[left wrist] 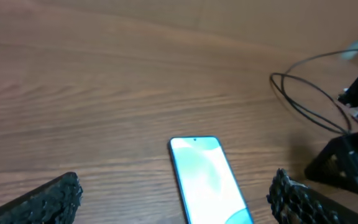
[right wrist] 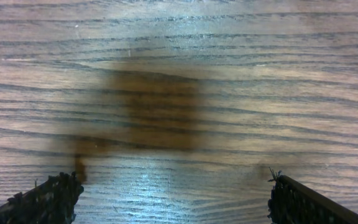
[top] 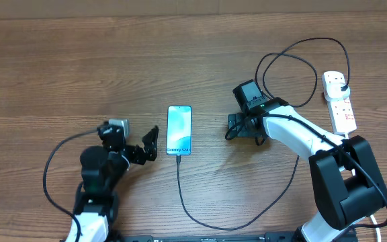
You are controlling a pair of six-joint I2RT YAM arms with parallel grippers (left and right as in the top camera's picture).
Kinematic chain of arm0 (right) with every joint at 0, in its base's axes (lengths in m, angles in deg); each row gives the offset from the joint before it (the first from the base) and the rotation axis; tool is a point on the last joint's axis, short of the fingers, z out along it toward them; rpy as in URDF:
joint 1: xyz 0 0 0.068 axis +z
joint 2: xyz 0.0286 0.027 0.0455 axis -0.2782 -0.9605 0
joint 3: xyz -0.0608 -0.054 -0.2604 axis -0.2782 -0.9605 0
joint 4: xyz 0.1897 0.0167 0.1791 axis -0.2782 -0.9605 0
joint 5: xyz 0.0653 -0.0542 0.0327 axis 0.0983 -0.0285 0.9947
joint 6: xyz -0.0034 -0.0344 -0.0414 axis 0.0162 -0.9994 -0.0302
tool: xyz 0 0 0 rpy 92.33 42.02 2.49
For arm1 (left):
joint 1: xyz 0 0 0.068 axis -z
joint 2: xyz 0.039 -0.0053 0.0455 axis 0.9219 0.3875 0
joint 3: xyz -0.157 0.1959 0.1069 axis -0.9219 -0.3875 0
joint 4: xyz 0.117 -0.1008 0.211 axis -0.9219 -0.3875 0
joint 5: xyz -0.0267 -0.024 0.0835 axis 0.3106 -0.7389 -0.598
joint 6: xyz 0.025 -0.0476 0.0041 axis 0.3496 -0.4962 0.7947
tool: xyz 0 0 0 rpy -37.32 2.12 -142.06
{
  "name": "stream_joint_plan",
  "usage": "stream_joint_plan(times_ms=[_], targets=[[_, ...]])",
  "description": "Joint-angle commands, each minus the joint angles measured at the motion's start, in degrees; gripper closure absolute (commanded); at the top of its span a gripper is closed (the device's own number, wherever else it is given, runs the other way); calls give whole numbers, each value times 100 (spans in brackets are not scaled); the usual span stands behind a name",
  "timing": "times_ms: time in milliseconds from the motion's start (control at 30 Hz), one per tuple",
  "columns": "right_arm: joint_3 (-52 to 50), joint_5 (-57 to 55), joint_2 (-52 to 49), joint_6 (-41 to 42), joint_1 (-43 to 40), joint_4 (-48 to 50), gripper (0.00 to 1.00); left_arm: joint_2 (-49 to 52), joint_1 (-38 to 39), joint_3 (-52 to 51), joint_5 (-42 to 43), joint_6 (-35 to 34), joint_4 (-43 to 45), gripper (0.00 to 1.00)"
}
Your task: Plug charger to phone and switch on socket
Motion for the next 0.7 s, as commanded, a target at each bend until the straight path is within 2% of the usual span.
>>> stream_joint_plan(times_ms=[0,233,467,667], targets=[[103,-57,79,-24,-7,31,0,-358,4,-354,-378,155,238,0],[103,-57,79,-24,-7,31,0,-1025,4,-874,-671,153,376,0],[103,-57,79,-24,-7,31,0,-1639,4,-870,-721,157,-212,0],[103,-57,79,-24,-7,31,0,-2623,7,-870,-846,269,-1158,0]])
